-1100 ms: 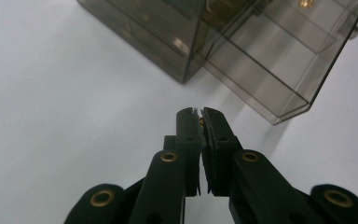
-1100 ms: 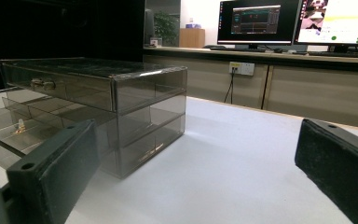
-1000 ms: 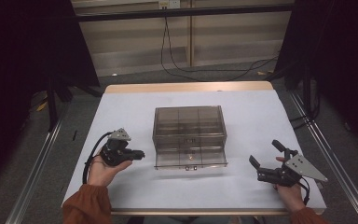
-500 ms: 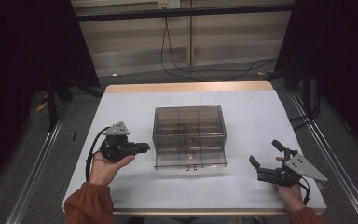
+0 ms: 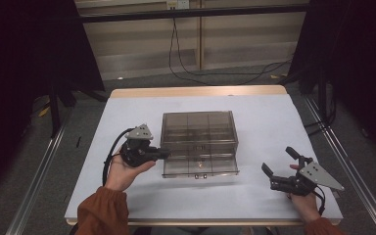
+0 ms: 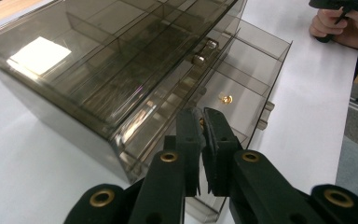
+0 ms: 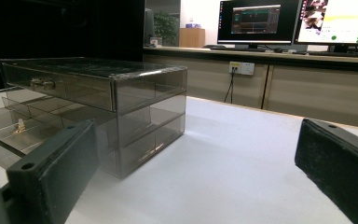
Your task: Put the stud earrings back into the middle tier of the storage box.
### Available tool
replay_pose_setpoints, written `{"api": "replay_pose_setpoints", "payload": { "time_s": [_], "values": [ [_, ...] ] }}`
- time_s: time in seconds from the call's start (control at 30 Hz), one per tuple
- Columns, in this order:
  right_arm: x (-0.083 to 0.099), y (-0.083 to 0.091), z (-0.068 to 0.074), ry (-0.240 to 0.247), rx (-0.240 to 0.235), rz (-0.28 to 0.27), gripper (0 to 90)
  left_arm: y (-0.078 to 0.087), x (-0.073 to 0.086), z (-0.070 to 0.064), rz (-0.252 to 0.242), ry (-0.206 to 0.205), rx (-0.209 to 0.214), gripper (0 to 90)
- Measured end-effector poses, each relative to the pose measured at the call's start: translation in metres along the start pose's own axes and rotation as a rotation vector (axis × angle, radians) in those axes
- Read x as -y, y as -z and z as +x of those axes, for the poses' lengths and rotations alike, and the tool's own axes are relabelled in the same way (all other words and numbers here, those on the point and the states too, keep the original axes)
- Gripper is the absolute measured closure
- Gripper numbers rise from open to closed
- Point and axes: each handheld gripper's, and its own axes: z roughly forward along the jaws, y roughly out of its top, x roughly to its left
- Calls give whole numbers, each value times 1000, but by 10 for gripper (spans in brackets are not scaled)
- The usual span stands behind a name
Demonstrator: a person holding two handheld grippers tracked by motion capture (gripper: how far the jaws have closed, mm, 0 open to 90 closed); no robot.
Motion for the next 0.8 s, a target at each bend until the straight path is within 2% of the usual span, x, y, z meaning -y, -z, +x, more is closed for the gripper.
{"api": "replay_pose_setpoints", "payload": {
  "time_s": [0.1,0.27,0.33,0.47,0.57,0.6,0.63,0.67,0.7,0.73,0.8],
  "values": [
    [0,0,0,0,0,0,0,-5,-5,-3,15,-13,2,862],
    [0,0,0,0,-2,0,0,-11,-10,-6,14,-18,11,862],
    [0,0,0,0,0,0,0,-15,-16,-8,21,-37,22,861],
    [0,0,0,0,0,0,0,-24,-22,-11,64,-68,22,861],
    [0,0,0,1,2,1,0,-32,-26,-13,81,-67,33,861],
    [0,0,0,0,0,-1,0,-33,-28,-12,105,-87,33,861],
    [0,0,0,0,0,-1,0,-35,-29,-13,102,-78,34,861],
    [0,0,0,0,0,-1,0,-36,-31,-13,114,-92,46,861],
    [0,0,0,0,0,-1,0,-38,-32,-14,121,-87,44,861],
    [0,0,0,0,0,-1,0,-40,-34,-13,140,-105,45,862],
    [0,0,0,0,0,-1,0,-42,-35,-14,143,-100,50,861]
  ]
}}
